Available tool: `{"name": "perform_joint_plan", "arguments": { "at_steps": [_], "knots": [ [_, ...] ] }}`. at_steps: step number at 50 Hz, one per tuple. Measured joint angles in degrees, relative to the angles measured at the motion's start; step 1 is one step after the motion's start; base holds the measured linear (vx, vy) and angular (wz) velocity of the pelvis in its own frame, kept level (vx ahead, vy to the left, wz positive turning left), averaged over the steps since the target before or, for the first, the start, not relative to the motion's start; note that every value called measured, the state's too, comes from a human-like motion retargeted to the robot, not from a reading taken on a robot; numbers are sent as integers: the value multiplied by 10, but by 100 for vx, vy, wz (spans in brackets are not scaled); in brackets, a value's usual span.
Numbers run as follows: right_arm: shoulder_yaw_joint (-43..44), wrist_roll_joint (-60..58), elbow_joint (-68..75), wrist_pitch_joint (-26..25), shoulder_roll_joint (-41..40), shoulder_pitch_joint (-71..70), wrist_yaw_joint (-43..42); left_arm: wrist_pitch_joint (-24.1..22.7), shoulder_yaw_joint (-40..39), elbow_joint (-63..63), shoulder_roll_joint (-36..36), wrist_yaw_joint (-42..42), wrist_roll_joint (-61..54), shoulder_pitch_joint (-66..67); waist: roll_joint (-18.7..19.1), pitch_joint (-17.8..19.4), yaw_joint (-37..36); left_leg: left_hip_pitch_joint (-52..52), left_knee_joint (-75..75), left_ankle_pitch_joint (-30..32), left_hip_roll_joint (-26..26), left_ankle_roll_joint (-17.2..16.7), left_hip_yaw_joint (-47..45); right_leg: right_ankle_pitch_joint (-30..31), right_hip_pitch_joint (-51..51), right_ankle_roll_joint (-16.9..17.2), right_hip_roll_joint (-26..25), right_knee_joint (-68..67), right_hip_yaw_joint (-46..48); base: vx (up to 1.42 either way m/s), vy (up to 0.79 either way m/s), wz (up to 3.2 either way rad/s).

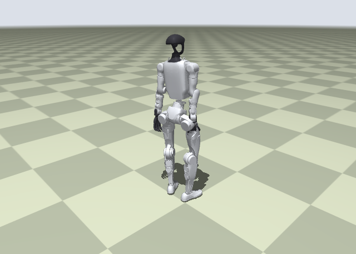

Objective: Kungfu

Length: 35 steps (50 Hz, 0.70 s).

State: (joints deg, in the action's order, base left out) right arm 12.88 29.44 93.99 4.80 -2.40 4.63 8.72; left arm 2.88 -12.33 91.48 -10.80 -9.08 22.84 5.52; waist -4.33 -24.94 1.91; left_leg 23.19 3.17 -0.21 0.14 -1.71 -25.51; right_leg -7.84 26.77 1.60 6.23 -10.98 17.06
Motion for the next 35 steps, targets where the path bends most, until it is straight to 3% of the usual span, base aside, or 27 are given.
{"name": "perform_joint_plan", "arguments": {
  "at_steps": [5, 8, 12, 18, 21, 23, 27, 35],
  "knots": [
    [3, 39, -37, 21, 11, -11, -17, -34, -39, 18, 36, -17, -149, 5, 19, 21, 10, -15, -1, 3, 9, 2, -14, 10, -24, -17, -4, 18, 42, -11, 0, -23],
    [42, 106, -57, 48, 9, -15, 30, -54, -97, 26, 51, 12, -254, -9, 21, 15, 23, -8, 1, 6, 8, 2, -7, 11, -21, -17, -4, 21, 36, -8, -5, 22],
    [105, 294, -89, 73, 9, -21, 106, -80, -142, 20, 44, 4, -527, -35, 13, 11, 19, -5, 2, 10, 6, 1, -4, 14, -20, -17, 1, 24, 44, -4, -5, 15],
    [215, 539, -106, 97, 30, -48, 184, -78, -294, -52, 42, -124, -977, -77, 15, 5, 12, 6, 3, 14, 7, 1, -8, 16, -8, -20, 3, 21, 45, -6, 0, -1],
    [264, 639, -108, 95, 46, -58, 210, -68, -355, -88, 39, -179, -1126, -95, 17, 12, 12, 3, 4, 16, 7, 2, -5, 16, -12, -22, 1, 23, 41, -6, -4, 10],
    [289, 687, -106, 90, 56, -61, 225, -69, -369, -101, 31, -194, -1156, -102, 19, 14, 13, 3, 5, 16, 6, 2, -2, 16, -16, -22, 0, 26, 41, -6, -5, 14],
    [306, 723, -98, 79, 74, -65, 238, -78, -345, -111, 6, -189, -1100, -99, 22, 18, 13, 5, 8, 18, 7, 1, 3, 18, -18, -23, 3, 27, 48, -3, -2, 7],
    [289, 674, -97, 78, 91, -66, 232, -67, -323, -128, -17, -190, -1008, -86, 27, 25, 8, 3, 15, 19, 12, 1, -4, 19, -15, -29, 5, 17, 41, -6, 2, -6]
  ]
}}
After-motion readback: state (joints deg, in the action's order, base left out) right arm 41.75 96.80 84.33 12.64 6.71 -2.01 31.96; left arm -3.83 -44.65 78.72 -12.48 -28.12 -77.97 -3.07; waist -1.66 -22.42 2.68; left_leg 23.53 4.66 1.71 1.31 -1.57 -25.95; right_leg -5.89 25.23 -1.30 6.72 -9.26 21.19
